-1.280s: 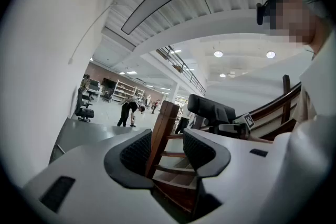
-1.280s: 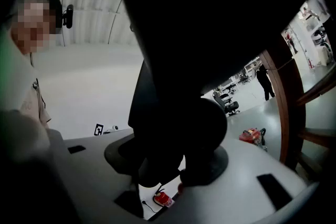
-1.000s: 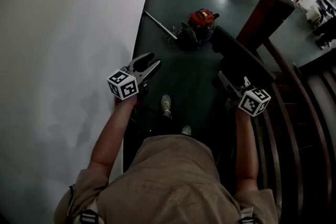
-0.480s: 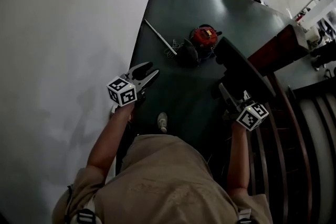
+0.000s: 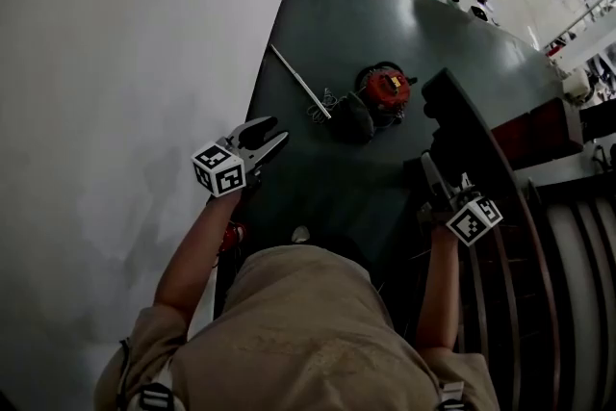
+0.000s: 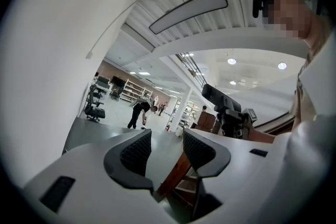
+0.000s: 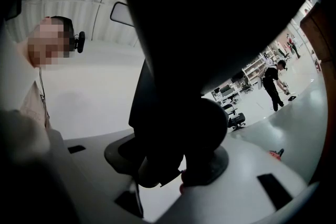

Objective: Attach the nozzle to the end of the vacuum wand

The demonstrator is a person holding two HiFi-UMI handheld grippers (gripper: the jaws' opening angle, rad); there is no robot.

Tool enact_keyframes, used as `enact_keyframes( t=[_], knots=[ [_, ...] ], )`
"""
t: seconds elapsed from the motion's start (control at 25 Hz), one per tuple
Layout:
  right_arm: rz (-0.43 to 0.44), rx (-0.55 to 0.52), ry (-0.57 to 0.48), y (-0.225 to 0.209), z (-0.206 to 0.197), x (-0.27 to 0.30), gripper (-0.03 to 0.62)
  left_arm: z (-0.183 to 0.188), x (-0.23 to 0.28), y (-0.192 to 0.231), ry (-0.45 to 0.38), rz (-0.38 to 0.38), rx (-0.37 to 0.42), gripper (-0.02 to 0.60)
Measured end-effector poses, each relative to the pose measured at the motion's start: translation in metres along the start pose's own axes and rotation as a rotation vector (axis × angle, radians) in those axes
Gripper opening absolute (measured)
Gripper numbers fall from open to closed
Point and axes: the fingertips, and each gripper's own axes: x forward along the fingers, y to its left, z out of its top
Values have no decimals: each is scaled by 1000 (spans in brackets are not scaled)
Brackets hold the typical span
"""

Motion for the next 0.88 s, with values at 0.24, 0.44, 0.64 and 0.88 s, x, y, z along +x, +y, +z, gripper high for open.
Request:
enact_keyframes(
  t=[0.24,0.44,0.64,0.88],
  knots=[
    [-11,-4,36,-21,-1,43,192,7,14,56,-5,31,-62,179],
    [18,-23,57,-61,-2,92,192,1,48,98,19,54,-68,179],
    [43,-63,70,-123,-1,151,192,-6,90,149,58,118,-76,179],
    [96,-86,48,-229,31,251,192,24,183,242,77,216,-112,179]
  ],
)
